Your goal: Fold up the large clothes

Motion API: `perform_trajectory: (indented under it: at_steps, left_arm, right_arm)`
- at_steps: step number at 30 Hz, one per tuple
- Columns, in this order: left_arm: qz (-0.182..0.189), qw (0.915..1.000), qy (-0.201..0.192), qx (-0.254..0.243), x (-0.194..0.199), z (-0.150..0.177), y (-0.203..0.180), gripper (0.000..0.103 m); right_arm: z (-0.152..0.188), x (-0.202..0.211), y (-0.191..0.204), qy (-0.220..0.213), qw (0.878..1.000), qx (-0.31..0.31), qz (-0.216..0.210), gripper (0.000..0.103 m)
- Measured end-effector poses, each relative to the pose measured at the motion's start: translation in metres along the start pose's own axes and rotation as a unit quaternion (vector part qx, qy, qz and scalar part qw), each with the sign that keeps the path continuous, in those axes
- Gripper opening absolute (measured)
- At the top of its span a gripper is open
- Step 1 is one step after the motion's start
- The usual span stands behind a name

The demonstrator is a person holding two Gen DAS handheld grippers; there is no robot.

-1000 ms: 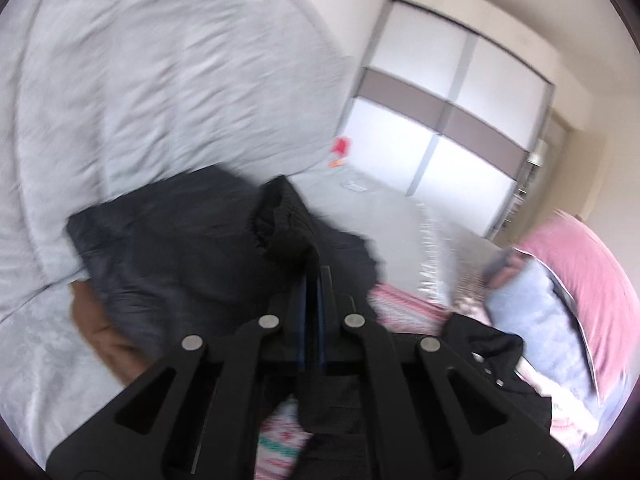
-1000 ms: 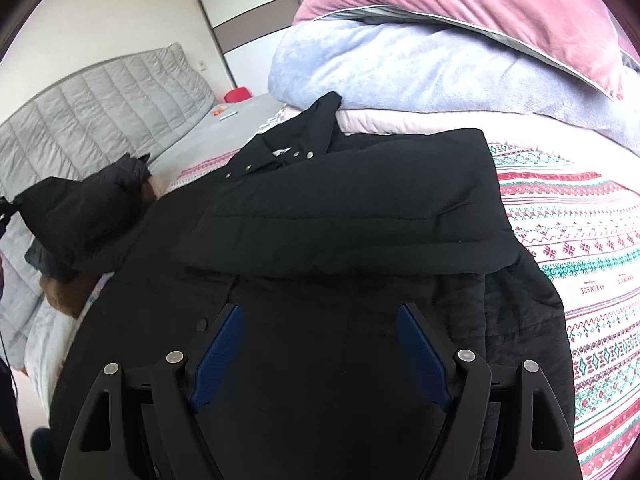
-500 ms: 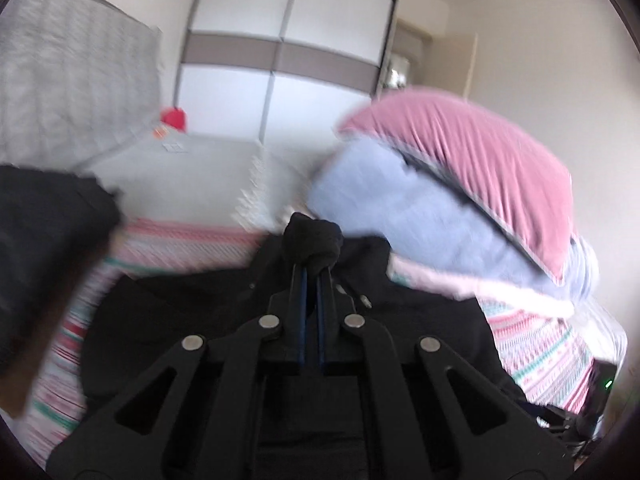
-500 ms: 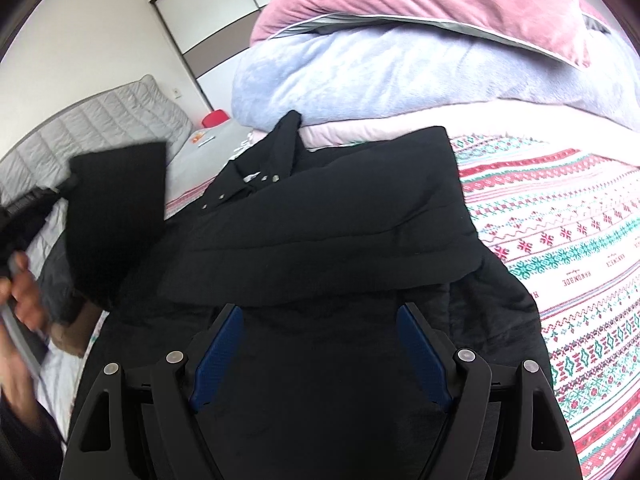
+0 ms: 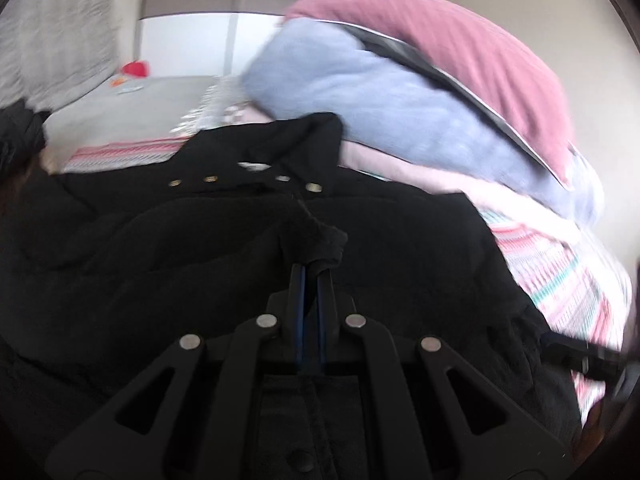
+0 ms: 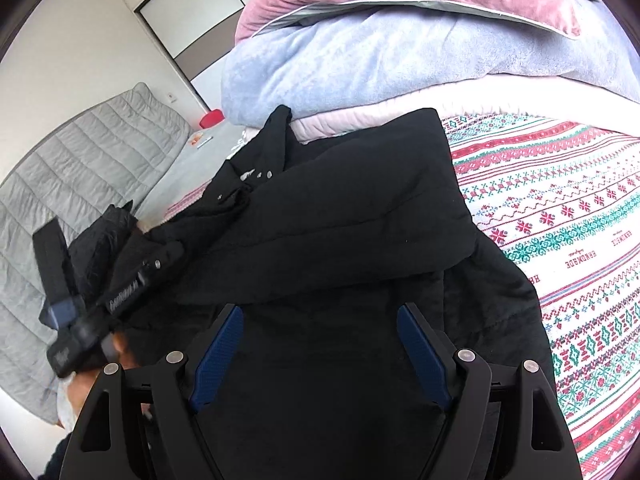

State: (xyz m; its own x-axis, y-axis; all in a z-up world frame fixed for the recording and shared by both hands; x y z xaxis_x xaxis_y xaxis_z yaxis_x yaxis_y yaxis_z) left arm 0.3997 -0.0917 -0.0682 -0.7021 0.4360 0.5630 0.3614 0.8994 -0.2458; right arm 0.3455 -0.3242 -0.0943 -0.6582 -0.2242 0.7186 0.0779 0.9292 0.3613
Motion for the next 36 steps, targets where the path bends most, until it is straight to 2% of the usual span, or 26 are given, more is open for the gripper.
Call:
perform_trajectory:
  at_steps: [2, 3, 6, 9, 11, 14, 16, 18, 20, 22, 24, 25, 26, 27, 29, 31, 33, 34, 36]
  left_arm:
    - [0.035, 0.9993, -0.003, -0.012, 0.011, 0.009, -0.007, 0.006]
    - [0.041, 0.9991, 0.002, -0.012, 0.011, 0.012, -0.006, 0.007]
    - [0.071, 0.9959, 0.047, 0.033, 0.004, 0.017, 0.009, 0.019]
    - [0.088, 0.992, 0.054, 0.073, 0.006, 0.009, 0.012, 0.035]
    - [0.092, 0.9927, 0.047, 0.062, 0.011, 0.002, 0.0, 0.058]
    - [0.09, 0.9947, 0.043, 0.025, 0.018, -0.002, -0.021, 0.067]
    - [0.055, 0.9965, 0.062, 0.01, 0.007, -0.004, -0.029, 0.069]
    - [-0.002, 0.9954, 0.095, 0.008, -0.017, -0.007, -0.031, 0.069]
    - [-0.039, 0.9919, 0.12, 0.008, -0.039, -0.009, -0.03, 0.069]
    - [-0.085, 0.9834, 0.16, 0.009, -0.069, -0.007, -0.026, 0.068]
    - [-0.12, 0.9754, 0.184, 0.018, -0.09, -0.003, -0.018, 0.047]
    - [-0.129, 0.9739, 0.185, 0.02, -0.093, -0.003, -0.015, 0.038]
    - [-0.119, 0.9764, 0.179, 0.025, -0.093, -0.005, -0.014, 0.02]
    - [-0.1, 0.98, 0.169, 0.035, -0.089, -0.009, -0.015, 0.013]
    - [-0.09, 0.985, 0.138, 0.052, -0.075, -0.02, -0.016, 0.011]
    - [-0.068, 0.9928, 0.081, 0.057, -0.056, -0.036, -0.021, 0.011]
    - [-0.047, 0.9966, 0.039, 0.056, -0.044, -0.045, -0.025, 0.011]
    - [-0.042, 0.9962, 0.039, 0.065, -0.046, -0.043, -0.025, 0.011]
    - [-0.039, 0.993, 0.082, 0.076, -0.068, -0.027, -0.022, 0.012]
  right_arm:
    - [-0.001, 0.003, -0.002, -0.004, 1.0, -0.005, -0.003, 0.08]
    - [-0.002, 0.003, -0.003, -0.004, 1.0, -0.007, -0.003, 0.08]
    - [-0.002, 0.0, -0.006, 0.001, 1.0, -0.015, -0.004, 0.08]
    - [-0.002, -0.001, -0.005, 0.003, 1.0, -0.015, -0.004, 0.08]
    - [-0.002, -0.001, -0.005, 0.002, 1.0, -0.014, -0.002, 0.08]
    - [-0.002, 0.001, -0.007, 0.002, 1.0, -0.017, -0.003, 0.08]
    - [-0.002, 0.001, -0.009, 0.003, 1.0, -0.02, -0.002, 0.08]
    - [-0.003, -0.001, -0.01, 0.005, 1.0, -0.021, 0.0, 0.08]
    - [-0.002, -0.003, -0.01, 0.009, 1.0, -0.022, 0.002, 0.08]
    - [-0.002, -0.003, -0.009, 0.01, 1.0, -0.021, 0.003, 0.08]
    - [-0.003, -0.003, -0.012, 0.009, 1.0, -0.023, 0.005, 0.08]
    - [-0.003, -0.003, -0.014, 0.009, 1.0, -0.026, 0.006, 0.08]
    - [-0.004, -0.003, -0.016, 0.009, 0.999, -0.03, 0.007, 0.08]
    - [-0.004, -0.003, -0.018, 0.01, 0.999, -0.034, 0.007, 0.08]
    - [-0.006, -0.003, -0.02, 0.01, 0.999, -0.039, 0.004, 0.08]
    - [-0.007, -0.001, -0.018, 0.008, 0.999, -0.037, 0.002, 0.08]
    - [-0.006, -0.001, -0.015, 0.007, 0.999, -0.032, -0.001, 0.08]
    - [-0.006, -0.001, -0.014, 0.007, 0.999, -0.031, -0.002, 0.08]
    - [-0.006, -0.004, -0.015, 0.011, 1.0, -0.03, 0.002, 0.08]
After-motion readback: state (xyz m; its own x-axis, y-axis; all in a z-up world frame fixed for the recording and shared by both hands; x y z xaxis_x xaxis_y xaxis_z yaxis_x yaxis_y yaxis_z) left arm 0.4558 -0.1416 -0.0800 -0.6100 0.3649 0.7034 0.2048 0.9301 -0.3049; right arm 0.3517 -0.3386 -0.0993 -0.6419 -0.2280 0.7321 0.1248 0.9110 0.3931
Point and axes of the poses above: each gripper's, at about its wrist camera, not at the fingertips, and x roughly against the way its jaws point, y to its left, z to its underside, the point moved 4 cm from there along -x, roughly the way its jaws point, and after that the axes turned 7 degrees about z, right-handed, at the moved point
